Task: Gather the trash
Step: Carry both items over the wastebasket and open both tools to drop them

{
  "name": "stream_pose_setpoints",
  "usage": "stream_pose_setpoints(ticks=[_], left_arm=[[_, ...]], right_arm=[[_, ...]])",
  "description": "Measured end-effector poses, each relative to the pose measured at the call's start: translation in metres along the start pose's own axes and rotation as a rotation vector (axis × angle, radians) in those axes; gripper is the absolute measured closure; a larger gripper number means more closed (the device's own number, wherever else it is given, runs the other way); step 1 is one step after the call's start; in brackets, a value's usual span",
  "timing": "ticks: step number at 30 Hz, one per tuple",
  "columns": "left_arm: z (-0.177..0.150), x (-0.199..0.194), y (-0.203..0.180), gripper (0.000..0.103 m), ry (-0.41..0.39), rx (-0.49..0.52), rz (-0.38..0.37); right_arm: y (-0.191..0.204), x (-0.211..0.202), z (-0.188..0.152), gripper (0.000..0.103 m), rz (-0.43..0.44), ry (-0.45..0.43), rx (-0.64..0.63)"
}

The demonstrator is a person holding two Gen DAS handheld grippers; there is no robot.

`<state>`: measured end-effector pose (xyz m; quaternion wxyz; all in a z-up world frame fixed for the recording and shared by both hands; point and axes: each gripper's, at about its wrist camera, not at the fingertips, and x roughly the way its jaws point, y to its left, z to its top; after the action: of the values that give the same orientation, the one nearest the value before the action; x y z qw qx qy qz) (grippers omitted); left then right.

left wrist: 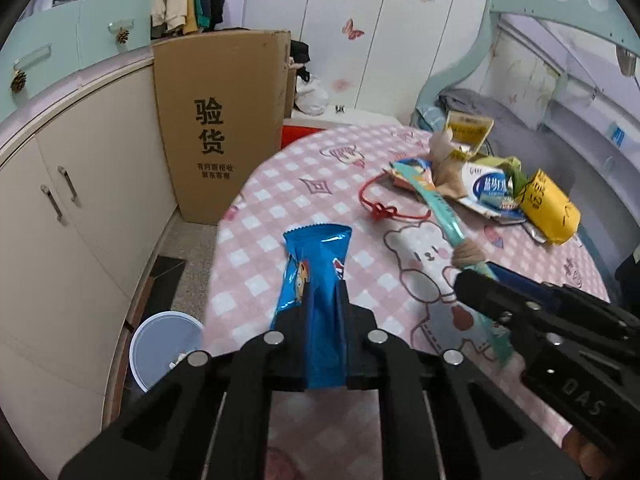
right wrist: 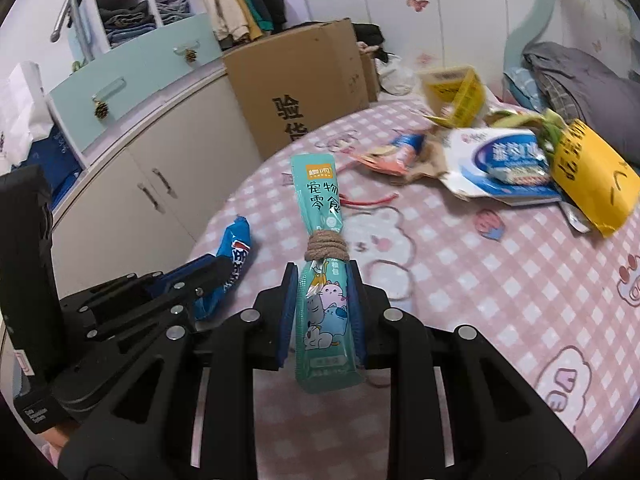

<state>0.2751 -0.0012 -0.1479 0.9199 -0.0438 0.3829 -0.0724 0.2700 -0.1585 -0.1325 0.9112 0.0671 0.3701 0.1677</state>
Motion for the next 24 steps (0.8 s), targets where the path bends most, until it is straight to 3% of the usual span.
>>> stream_pose_setpoints(ticks=[6,9,16,24], left_arm=[[-0.005,-0.011,0.028,0.095,-0.023,-0.046,-0.042],[-0.006,-0.019,0.050,0.095,-0.043,-0.083,-0.004],[-0.018,-0.033,0.120,0.095,-0.070,-0.179,0.190],[-0.035,-0.025,0.209,0.095,-0.033,-0.295,0.410]], right_arm=[[0.040,0.012,0.008,0.079,0.038,0.005,-0.049],[0.061,0.021,0.010,0.079,0.068,0.013,-0.071],[0.128,0.057,0.015,0.079,0.163,0.051,-0.137],[0.202,0.126,0.008,0.079,0.246,0.138,-0.211]])
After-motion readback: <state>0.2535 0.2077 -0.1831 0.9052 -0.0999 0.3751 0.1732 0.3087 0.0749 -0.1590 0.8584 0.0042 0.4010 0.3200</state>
